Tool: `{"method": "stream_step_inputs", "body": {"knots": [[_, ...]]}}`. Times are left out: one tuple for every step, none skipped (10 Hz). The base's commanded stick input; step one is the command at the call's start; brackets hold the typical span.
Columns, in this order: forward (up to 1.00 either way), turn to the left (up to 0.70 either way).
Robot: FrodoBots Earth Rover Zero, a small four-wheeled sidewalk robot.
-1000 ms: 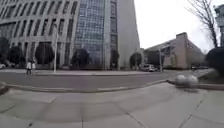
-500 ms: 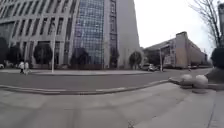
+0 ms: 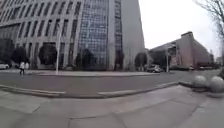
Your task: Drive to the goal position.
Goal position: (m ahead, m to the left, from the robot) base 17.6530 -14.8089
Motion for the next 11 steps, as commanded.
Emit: {"method": "stream_step_inputs", "body": {"knots": [[0.7,0.0],[0.7,0.0],[0.7,0.0],[0.7,0.0],[0.7,0.0],[0.7,0.0],[0.7,0.0],[0.7,0.0],[0.7,0.0],[0.7,0.0],[0.7,0.0]]}}
